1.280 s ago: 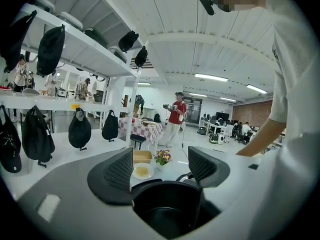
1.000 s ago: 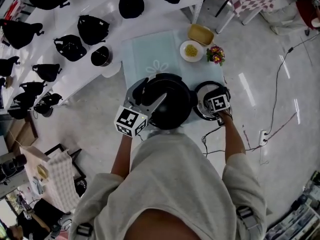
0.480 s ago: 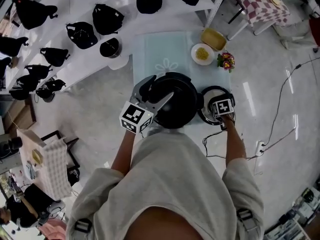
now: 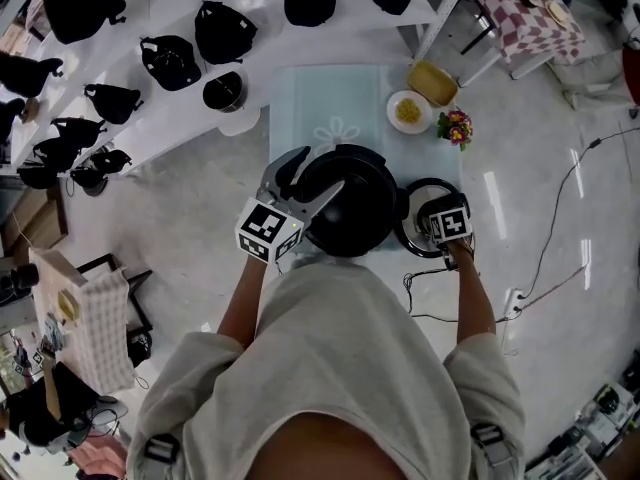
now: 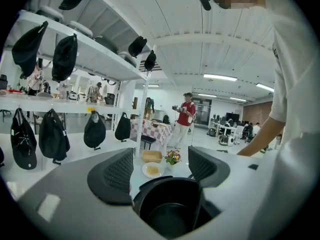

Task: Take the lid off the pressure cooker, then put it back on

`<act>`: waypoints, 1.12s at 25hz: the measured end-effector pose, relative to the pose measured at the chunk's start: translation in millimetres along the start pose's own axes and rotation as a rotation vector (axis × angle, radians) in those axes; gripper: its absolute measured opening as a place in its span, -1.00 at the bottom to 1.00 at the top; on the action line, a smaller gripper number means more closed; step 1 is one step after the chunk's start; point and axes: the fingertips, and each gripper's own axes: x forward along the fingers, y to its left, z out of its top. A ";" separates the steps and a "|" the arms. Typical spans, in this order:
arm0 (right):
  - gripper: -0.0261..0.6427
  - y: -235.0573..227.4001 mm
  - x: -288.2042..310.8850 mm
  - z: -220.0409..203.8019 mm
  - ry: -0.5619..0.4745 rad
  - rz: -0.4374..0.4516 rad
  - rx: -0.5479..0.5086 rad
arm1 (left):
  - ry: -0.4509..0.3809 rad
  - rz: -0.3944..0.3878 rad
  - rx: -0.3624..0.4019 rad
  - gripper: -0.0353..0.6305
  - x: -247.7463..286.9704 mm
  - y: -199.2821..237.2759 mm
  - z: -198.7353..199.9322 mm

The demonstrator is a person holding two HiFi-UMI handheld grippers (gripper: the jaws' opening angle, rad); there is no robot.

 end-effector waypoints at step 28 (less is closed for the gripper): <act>-0.11 58.4 -205.3 17.3 -0.075 -0.024 -0.310 | -0.026 -0.070 -0.018 0.09 -9.7 -5.0 -11.8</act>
